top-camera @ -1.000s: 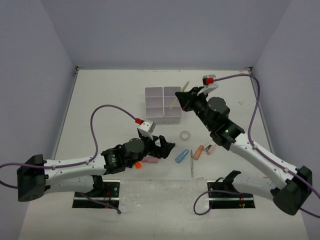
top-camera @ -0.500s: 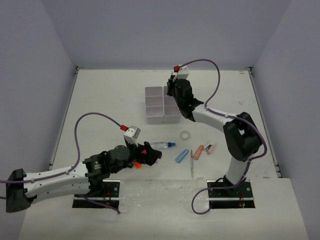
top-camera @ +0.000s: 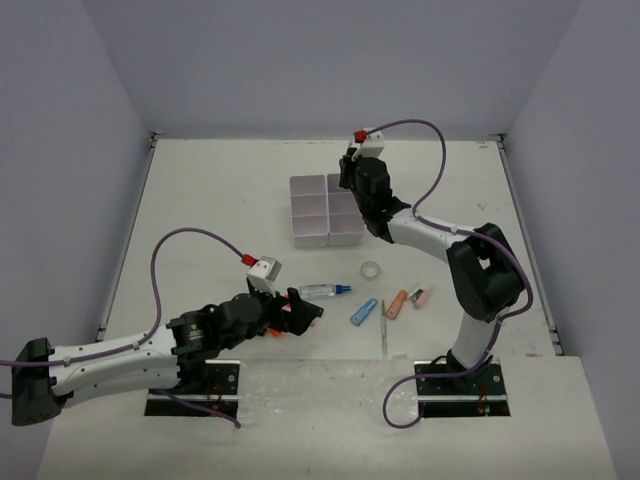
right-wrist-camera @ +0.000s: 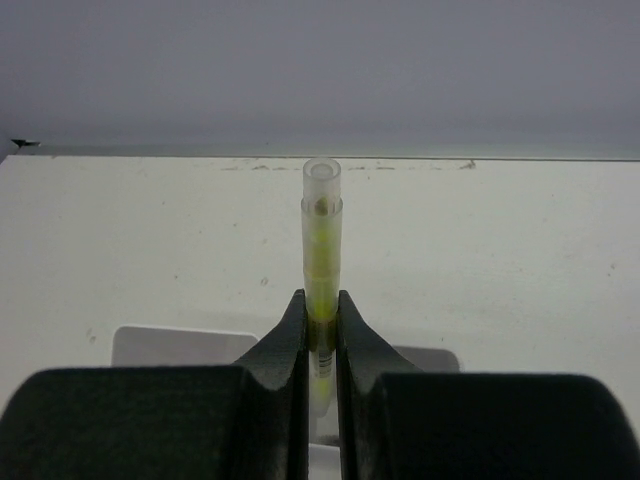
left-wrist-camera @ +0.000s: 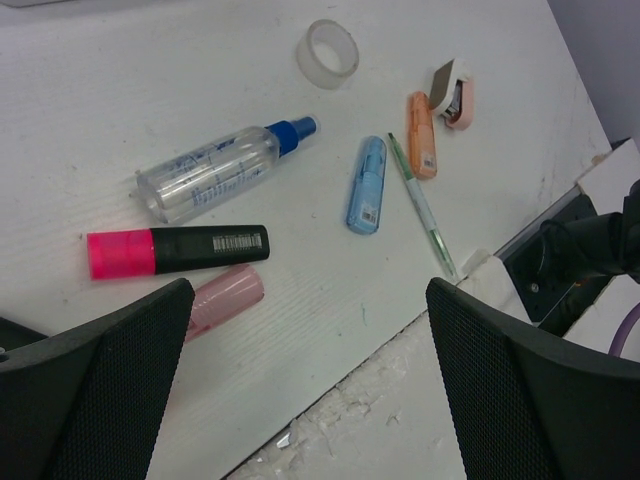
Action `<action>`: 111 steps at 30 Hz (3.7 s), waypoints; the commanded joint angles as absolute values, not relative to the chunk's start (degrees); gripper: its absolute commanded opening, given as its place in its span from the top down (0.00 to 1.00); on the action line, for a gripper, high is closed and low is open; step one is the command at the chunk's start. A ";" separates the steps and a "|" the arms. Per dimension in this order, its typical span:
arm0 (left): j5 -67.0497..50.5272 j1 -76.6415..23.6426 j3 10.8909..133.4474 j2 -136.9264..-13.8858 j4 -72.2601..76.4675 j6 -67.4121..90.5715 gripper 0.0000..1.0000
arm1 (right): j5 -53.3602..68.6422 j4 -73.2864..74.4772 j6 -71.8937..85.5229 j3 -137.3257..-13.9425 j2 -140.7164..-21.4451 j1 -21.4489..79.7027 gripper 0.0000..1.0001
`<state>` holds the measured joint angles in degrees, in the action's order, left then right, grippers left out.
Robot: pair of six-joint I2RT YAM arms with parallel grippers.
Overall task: Sort the stationery into containers
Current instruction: Place the pen in the storage box, then pick up the pen from the center of the board.
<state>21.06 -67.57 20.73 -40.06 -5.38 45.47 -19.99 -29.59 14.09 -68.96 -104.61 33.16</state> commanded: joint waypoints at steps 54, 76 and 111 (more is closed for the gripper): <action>21.40 -77.12 67.25 -99.08 -20.50 47.98 0.36 | -15.84 50.88 31.41 -54.26 -43.44 29.44 0.59; 24.51 -79.19 80.63 -117.74 -29.18 61.09 0.68 | -16.14 48.69 29.71 -52.65 -35.42 29.44 0.59; 36.21 -82.53 62.50 -79.12 -33.36 49.40 1.00 | -3.99 42.46 20.66 -51.71 -37.26 29.53 0.36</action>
